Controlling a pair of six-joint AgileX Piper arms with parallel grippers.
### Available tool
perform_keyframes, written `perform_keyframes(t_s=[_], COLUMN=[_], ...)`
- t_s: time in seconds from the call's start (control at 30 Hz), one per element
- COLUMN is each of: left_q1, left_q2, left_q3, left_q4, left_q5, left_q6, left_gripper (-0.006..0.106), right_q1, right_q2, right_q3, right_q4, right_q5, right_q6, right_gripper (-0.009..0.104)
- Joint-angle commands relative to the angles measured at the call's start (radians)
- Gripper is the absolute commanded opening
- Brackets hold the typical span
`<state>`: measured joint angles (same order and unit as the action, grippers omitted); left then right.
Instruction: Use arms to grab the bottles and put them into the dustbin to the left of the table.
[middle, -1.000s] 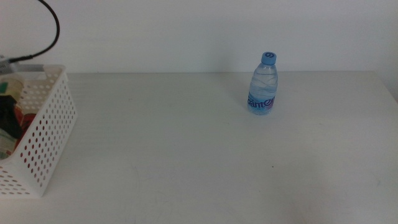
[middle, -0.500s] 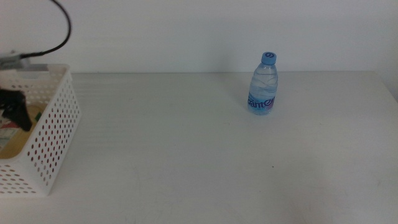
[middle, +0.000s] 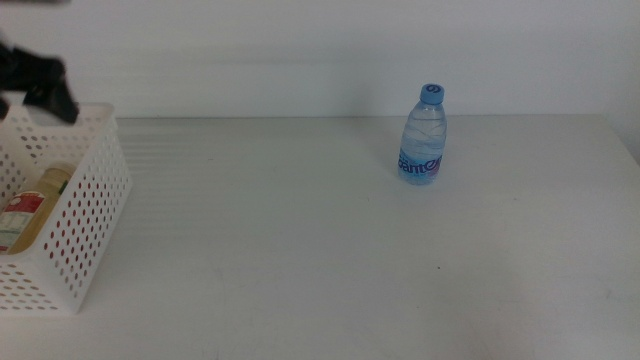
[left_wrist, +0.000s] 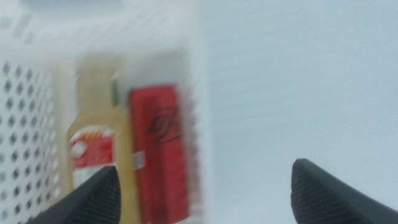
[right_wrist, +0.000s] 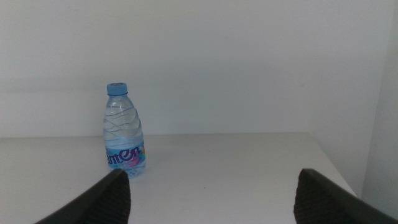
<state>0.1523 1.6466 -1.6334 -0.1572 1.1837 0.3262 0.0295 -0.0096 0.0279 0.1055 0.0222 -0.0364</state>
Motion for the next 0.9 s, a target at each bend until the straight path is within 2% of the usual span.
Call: perform_keyframes(t_s=[0.0, 0.47, 0.7, 0.87], left_q1=[-0.047, -0.388, -0.460, -0.472], left_q2=[-0.113, -0.651, -0.917, -1.067], left_q3=[0.014, 0.542, 0.826, 0.950], left_q4=[-0.048, -0.133, -0.216, -0.237], left_q5=[-0.067, -0.471, -0.619, -0.639], left_q6=[-0.004, 0.123, 0.123, 0.120], left_gripper=[0.090, 0.090, 0.090, 0.090], right_q1=[-0.009, -0.009, -0.009, -0.009], right_q2=[-0.027, -0.027, -0.027, -0.027], right_q3=[-0.007, -0.007, -0.007, -0.007], right_q4=[-0.004, -0.004, -0.004, -0.004], right_q5=[-0.077, -0.077, -0.077, -0.077], right_q6=[-0.013, -0.013, -0.013, -0.013], right_gripper=[0.087, 0.087, 0.087, 0.087])
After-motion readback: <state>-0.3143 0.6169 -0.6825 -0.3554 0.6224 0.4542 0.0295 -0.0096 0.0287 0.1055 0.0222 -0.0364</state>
